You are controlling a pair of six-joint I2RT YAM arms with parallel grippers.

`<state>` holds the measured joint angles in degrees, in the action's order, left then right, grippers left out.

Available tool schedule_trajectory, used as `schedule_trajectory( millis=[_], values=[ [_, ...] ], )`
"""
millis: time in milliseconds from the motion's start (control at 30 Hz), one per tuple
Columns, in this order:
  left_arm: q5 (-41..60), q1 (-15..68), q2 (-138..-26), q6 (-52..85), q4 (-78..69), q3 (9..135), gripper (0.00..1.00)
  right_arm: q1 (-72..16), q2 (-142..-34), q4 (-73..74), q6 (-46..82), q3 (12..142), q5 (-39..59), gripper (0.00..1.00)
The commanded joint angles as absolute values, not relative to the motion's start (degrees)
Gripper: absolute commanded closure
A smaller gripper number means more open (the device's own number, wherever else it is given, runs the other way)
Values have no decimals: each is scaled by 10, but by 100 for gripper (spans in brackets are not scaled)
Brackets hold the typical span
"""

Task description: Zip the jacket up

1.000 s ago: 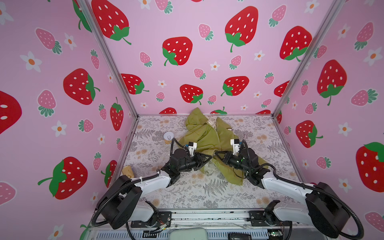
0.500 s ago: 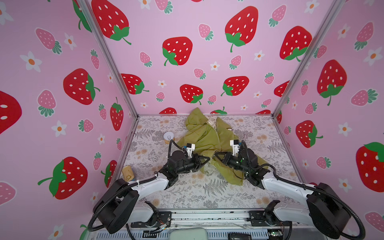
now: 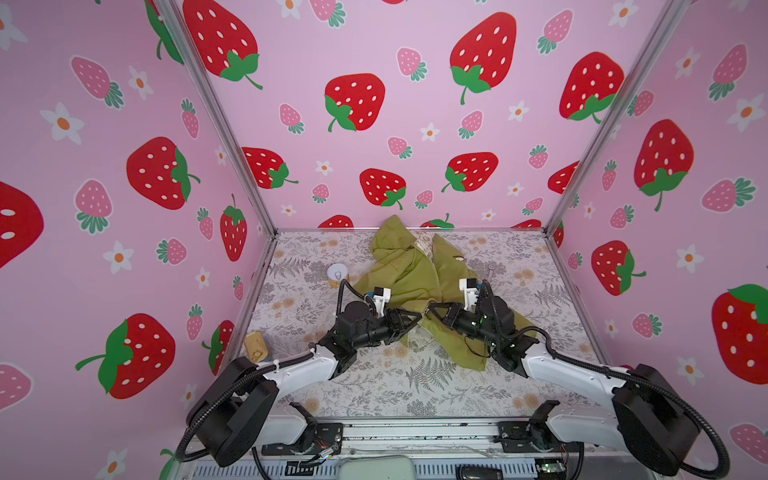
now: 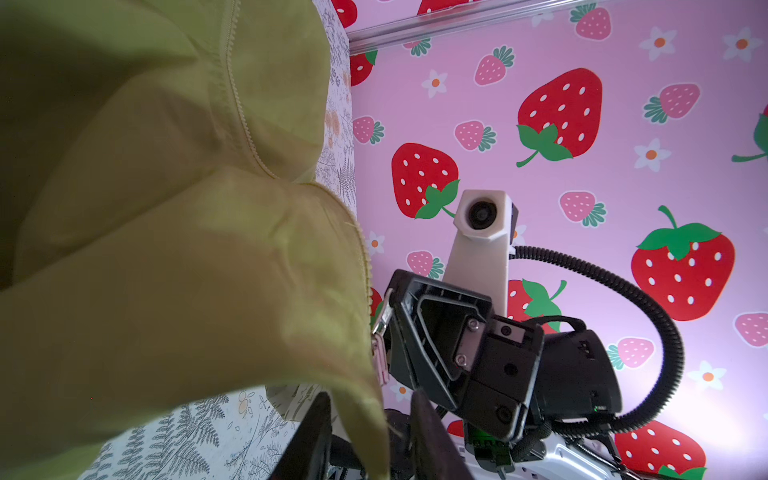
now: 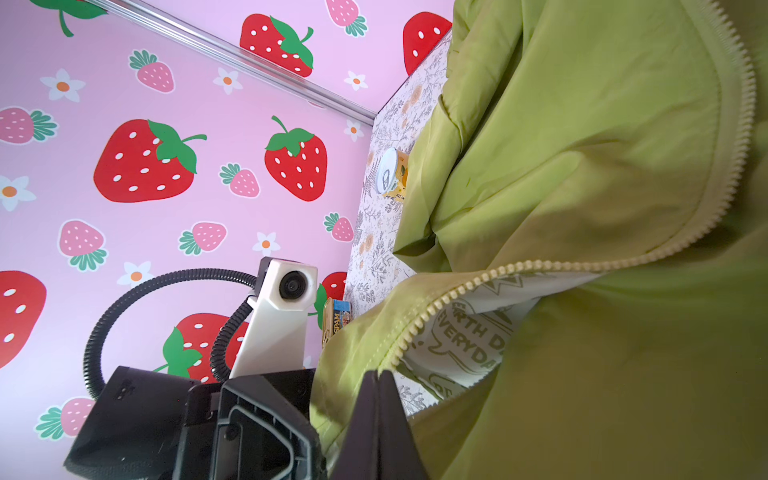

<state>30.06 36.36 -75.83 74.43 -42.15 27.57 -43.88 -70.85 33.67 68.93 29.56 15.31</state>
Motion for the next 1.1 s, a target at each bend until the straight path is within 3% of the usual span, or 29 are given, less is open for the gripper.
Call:
schedule_trajectory(
  millis=[0, 167, 400, 567, 600, 700, 733, 867, 1067],
  values=[
    [305, 367, -769, 747, -443, 286, 65, -443, -712, 358, 692, 310, 145, 100],
    [305, 369, -778, 749, -453, 290, 73, -443, -709, 357, 692, 307, 143, 100],
    [298, 369, -777, 756, -466, 276, 99, -442, -704, 355, 690, 304, 140, 100],
    [303, 356, -756, 747, -433, 269, 100, -404, -692, 282, 633, 321, 169, 100],
    [303, 352, -743, 737, -405, 268, 100, -385, -686, 241, 607, 333, 173, 96],
    [302, 329, -690, 691, -273, 276, 100, -337, -658, 89, 529, 369, 133, 34],
    [301, 318, -669, 673, -225, 278, 100, -322, -649, 35, 507, 379, 99, 23],
    [303, 262, -582, 621, -75, 283, 100, -271, -631, -63, 453, 387, 14, 11],
    [327, 171, -505, 554, 79, 307, 100, -214, -677, -56, 439, 348, -7, 10]
  ],
)
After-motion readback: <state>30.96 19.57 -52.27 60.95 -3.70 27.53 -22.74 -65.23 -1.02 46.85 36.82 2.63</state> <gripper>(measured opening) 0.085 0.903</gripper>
